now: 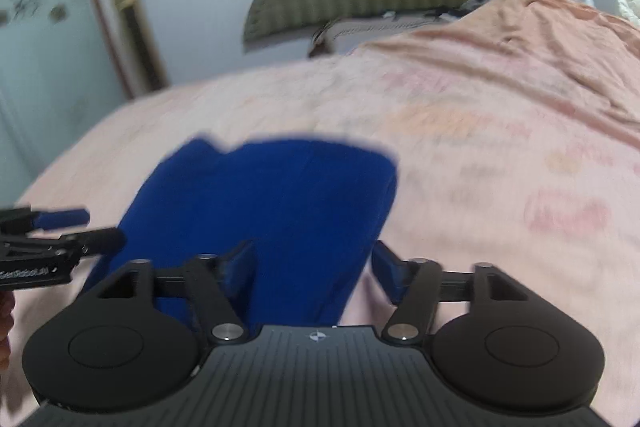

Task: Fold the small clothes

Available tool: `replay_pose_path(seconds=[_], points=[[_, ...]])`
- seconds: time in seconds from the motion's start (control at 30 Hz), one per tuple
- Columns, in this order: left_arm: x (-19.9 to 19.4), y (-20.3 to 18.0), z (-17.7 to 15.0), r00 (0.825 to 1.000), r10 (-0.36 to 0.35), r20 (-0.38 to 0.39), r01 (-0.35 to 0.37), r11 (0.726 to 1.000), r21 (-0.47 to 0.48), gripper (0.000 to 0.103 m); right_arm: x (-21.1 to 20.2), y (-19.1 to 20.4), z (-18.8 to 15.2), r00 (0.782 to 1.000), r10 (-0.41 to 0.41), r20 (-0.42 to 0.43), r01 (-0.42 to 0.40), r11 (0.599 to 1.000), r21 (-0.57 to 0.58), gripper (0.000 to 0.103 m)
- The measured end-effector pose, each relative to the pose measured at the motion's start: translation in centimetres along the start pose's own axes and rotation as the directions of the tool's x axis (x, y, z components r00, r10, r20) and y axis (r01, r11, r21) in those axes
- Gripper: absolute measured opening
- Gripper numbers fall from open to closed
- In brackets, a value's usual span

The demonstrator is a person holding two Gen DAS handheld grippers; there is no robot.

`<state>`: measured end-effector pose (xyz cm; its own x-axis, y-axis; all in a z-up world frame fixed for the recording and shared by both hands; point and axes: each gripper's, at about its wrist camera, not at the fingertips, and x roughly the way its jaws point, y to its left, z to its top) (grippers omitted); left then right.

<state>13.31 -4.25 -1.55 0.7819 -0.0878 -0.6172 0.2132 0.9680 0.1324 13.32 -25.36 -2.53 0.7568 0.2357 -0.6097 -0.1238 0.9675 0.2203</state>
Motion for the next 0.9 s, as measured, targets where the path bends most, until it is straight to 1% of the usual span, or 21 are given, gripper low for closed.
replay_pose_path(seconds=[0.03,0.07,0.1,0.2,0.23,0.27,0.33,0.37,0.43,0.47,0.53,0.6,0.67,0.73,0.8,0.83,0.9], points=[[-0.4,-0.5,-0.5,0.999,0.04,-0.01,-0.04,0.999,0.016,0.069,-0.1,0.5,-0.8,0.999,-0.039,-0.029,0.039,0.999,-0.023,0.077],[-0.9,-0.9,-1.1,0.997,0.073,-0.021,-0.073,0.997,0.025,0.07,-0.3,1.0,-1.5,0.994,-0.102,-0.042,0.1,0.994,-0.042,0.081],[-1.5,-1.2,-1.5,0.996,0.082,-0.03,-0.081,0.996,0.022,0.07,-0.5,1.5,-1.9,0.987,-0.154,-0.037,0.152,0.987,-0.051,0.083],[-2.6,-1.2,-2.3,0.997,0.048,-0.061,-0.049,0.999,-0.016,0.072,-2.7,3.7,-2.9,0.962,-0.271,0.014,0.271,0.96,-0.071,0.09],[-2.8,-1.1,-2.4,0.997,0.039,-0.073,-0.041,0.999,-0.028,0.074,-3.5,4.4,-3.2,0.956,-0.288,0.044,0.291,0.953,-0.079,0.096],[-2.9,-0.8,-2.6,0.996,0.033,-0.086,-0.037,0.998,-0.045,0.074,-4.1,5.0,-3.7,0.955,-0.291,0.066,0.295,0.952,-0.082,0.103],[-3.2,-0.5,-2.9,0.995,0.021,-0.099,-0.028,0.997,-0.072,0.075,-4.8,5.6,-4.7,0.963,-0.261,0.071,0.266,0.961,-0.08,0.102],[-3.3,-0.4,-2.9,0.995,0.017,-0.103,-0.026,0.996,-0.083,0.075,-4.7,5.7,-5.0,0.968,-0.247,0.049,0.25,0.965,-0.076,0.102],[-3.6,-0.4,-3.1,0.994,0.015,-0.105,-0.025,0.995,-0.093,0.075,-4.4,5.9,-5.5,0.966,-0.259,0.011,0.26,0.963,-0.075,0.102],[-3.8,-0.5,-3.3,0.994,0.019,-0.104,-0.029,0.995,-0.095,0.075,-4.4,6.0,-5.5,0.962,-0.274,0.013,0.274,0.959,-0.075,0.102],[-3.9,-0.5,-3.5,0.994,0.026,-0.102,-0.035,0.995,-0.095,0.075,-5.0,6.4,-5.4,0.957,-0.287,0.034,0.289,0.955,-0.07,0.102],[-3.9,-0.7,-3.5,0.994,0.029,-0.105,-0.039,0.995,-0.093,0.075,-5.6,6.7,-5.1,0.957,-0.281,0.074,0.286,0.956,-0.068,0.102],[-3.8,-0.9,-3.6,0.993,0.032,-0.112,-0.042,0.995,-0.091,0.075,-5.8,7.0,-5.0,0.959,-0.26,0.112,0.269,0.96,-0.078,0.102],[-3.7,-1.0,-3.6,0.993,0.036,-0.112,-0.046,0.995,-0.083,0.075,-5.6,7.3,-4.8,0.966,-0.231,0.121,0.242,0.966,-0.088,0.102],[-3.7,-1.1,-3.7,0.993,0.041,-0.113,-0.049,0.996,-0.072,0.075,-4.8,7.5,-4.8,0.972,-0.213,0.103,0.223,0.97,-0.099,0.102],[-3.7,-1.1,-3.7,0.993,0.04,-0.115,-0.049,0.996,-0.07,0.075,-4.2,7.6,-4.9,0.974,-0.214,0.081,0.221,0.969,-0.106,0.102],[-3.7,-1.0,-3.8,0.992,0.037,-0.12,-0.046,0.996,-0.072,0.076,-2.9,7.8,-5.4,0.968,-0.248,0.018,0.249,0.96,-0.125,0.102]])
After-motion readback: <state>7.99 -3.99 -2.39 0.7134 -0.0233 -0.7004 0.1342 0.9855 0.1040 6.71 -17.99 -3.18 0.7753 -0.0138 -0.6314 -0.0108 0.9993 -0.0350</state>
